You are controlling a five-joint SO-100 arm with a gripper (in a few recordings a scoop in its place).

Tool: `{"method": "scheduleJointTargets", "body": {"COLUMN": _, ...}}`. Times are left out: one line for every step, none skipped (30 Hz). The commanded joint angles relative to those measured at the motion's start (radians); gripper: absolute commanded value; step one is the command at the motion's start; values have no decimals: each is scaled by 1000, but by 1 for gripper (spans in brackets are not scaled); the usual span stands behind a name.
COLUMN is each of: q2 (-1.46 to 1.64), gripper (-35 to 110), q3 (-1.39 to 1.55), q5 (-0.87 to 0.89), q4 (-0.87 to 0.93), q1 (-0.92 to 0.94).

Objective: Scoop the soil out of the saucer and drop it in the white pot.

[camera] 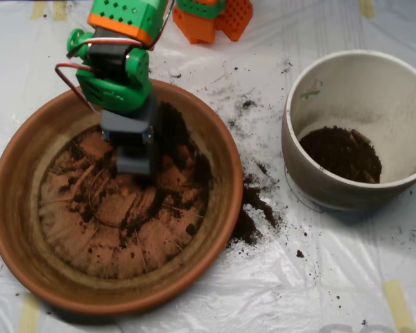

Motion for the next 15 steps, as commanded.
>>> {"method": "scheduleJointTargets", "body": {"q2": 92, "gripper": 4, "q3": 26, "q5": -26, "q4": 18, "q1": -17}}
{"method": "scheduleJointTargets", "body": {"q2": 94, "gripper": 4, "q3": 26, "q5": -31, "q4": 26, "q1": -23}}
{"method": "scheduleJointTargets", "body": {"q2": 97, "gripper": 4, "q3": 29, "q5": -37, "q4": 31, "q1": -31}}
{"method": "scheduleJointTargets", "body": {"q2": 98, "gripper": 3, "q3": 31, "q5": -41, "q4": 37, "q1": -38}}
{"method": "scheduleJointTargets", "body": {"q2": 101, "gripper": 3, "q3": 37, "q5": -44, "q4": 40, "q1": -44}}
{"method": "scheduleJointTargets", "body": {"q2": 109, "gripper": 3, "q3": 46, "q5": -48, "q4": 40, "q1": -51}}
{"method": "scheduleJointTargets", "body": {"q2": 112, "gripper": 3, "q3": 52, "q5": -49, "q4": 41, "q1": -57}}
{"method": "scheduleJointTargets", "body": {"q2": 118, "gripper": 3, "q3": 60, "q5": -52, "q4": 44, "q1": -63}}
{"method": "scheduleJointTargets", "body": {"q2": 127, "gripper": 3, "q3": 69, "q5": -55, "q4": 46, "q1": -67}}
{"method": "scheduleJointTargets", "body": {"q2": 133, "gripper": 3, "q3": 75, "q5": -60, "q4": 52, "q1": -72}}
{"method": "scheduleJointTargets", "body": {"q2": 143, "gripper": 4, "q3": 84, "q5": -63, "q4": 55, "q1": -78}}
{"method": "scheduleJointTargets", "body": {"q2": 152, "gripper": 4, "q3": 91, "q5": -66, "q4": 61, "q1": -81}}
{"method": "scheduleJointTargets", "body": {"q2": 160, "gripper": 5, "q3": 95, "q5": -74, "q4": 69, "q1": -83}}
{"method": "scheduleJointTargets", "body": {"q2": 169, "gripper": 5, "q3": 100, "q5": -80, "q4": 77, "q1": -84}}
{"method": "scheduleJointTargets", "body": {"q2": 178, "gripper": 6, "q3": 107, "q5": -89, "q4": 81, "q1": -86}}
